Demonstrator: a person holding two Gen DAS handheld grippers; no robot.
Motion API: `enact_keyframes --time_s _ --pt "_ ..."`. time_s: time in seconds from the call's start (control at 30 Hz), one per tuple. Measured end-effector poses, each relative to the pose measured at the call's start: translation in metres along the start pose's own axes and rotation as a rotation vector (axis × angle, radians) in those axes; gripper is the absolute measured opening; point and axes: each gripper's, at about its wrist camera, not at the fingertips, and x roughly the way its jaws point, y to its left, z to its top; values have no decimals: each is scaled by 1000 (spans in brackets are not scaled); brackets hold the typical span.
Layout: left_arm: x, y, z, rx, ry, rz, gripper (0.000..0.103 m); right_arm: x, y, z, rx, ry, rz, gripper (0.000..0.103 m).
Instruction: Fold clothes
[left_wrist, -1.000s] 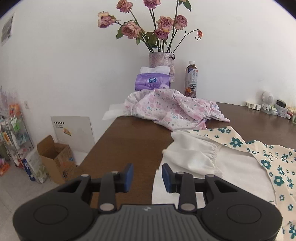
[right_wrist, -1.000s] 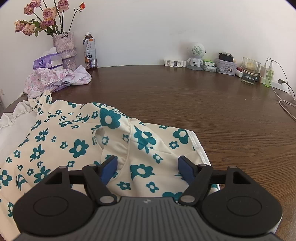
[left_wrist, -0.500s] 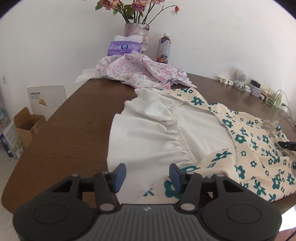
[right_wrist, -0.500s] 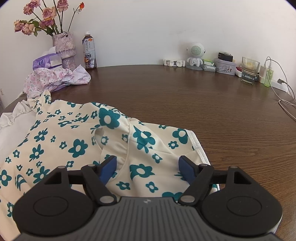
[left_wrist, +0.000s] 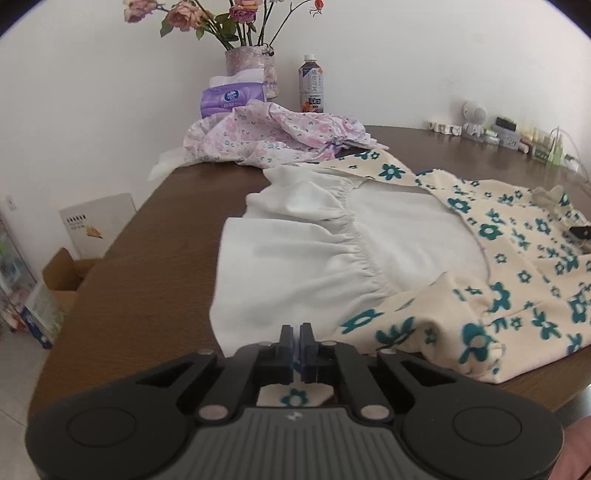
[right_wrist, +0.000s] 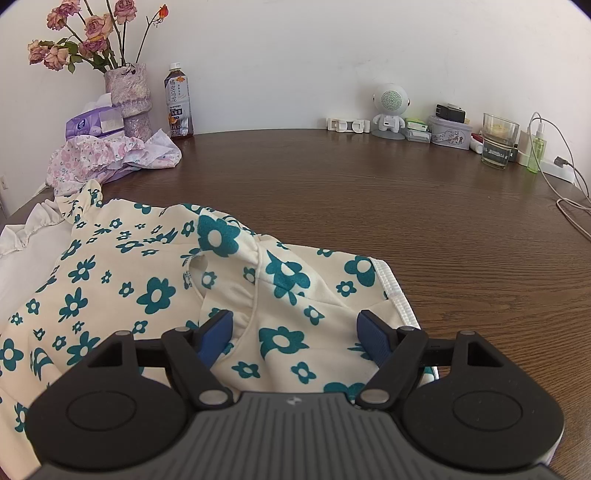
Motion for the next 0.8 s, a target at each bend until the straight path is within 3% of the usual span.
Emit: enact_keyframes --time_s 0.13,0.23,0.33,0.47,0.63,0.77,0.8 --pt "6 15 1 13 7 96 0 0 -1 0 2 -1 2 76" --pt "0 22 4 -24 -12 108 5 -5 -3 -1 16 -24 25 76" --pt "-18 23 15 -41 -88 87 13 -32 -8 0 54 -94 44 75" --pt "-32 5 31 -11 -151 -24 31 -78 -4 -1 18 -143 79 75" --pt "-16 -31 48 49 -174 -152 33 -90 11 -21 -64 -67 93 74" --pt "12 -51 66 74 -157 -190 34 -83 20 -34 -96 -30 65 67" --pt "19 -54 69 82 -151 -192 35 -82 21 -36 -101 -23 62 59"
